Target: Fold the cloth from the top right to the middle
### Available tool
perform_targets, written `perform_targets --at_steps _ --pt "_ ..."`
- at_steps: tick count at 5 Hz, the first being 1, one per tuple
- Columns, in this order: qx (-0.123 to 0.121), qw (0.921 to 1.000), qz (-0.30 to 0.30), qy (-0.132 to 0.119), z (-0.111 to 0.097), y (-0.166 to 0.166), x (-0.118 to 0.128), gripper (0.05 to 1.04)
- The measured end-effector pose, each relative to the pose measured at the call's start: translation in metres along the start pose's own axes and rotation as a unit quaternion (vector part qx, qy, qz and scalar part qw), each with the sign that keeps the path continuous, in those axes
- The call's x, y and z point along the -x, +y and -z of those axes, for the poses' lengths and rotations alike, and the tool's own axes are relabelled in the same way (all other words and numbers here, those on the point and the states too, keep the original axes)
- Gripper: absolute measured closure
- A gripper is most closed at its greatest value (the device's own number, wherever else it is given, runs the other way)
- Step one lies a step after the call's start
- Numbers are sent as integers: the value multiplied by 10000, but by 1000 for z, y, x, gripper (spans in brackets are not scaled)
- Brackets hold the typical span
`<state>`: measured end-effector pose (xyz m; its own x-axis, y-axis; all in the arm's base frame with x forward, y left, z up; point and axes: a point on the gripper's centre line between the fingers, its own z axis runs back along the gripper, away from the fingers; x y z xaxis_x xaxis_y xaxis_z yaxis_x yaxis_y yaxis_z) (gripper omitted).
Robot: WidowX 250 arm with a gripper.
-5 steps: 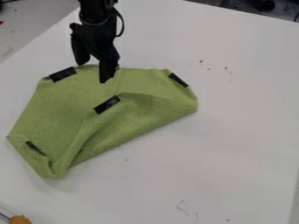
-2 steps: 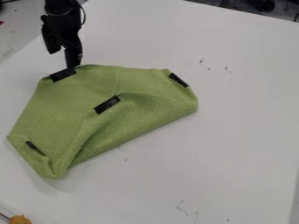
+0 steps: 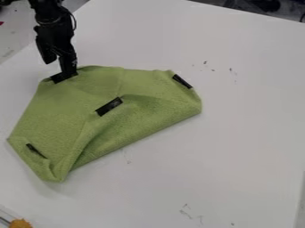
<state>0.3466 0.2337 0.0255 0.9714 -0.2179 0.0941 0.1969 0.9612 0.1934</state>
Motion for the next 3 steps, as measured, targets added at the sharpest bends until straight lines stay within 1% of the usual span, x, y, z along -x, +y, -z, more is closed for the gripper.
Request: perform_targets --at_steps 1,2,3 --pt "178 9998 -19 -26 10 -6 0 83" --pt "225 9997 53 -61 14 -6 -4 116" --pt "222 9997 48 -79 16 -2 -8 371"
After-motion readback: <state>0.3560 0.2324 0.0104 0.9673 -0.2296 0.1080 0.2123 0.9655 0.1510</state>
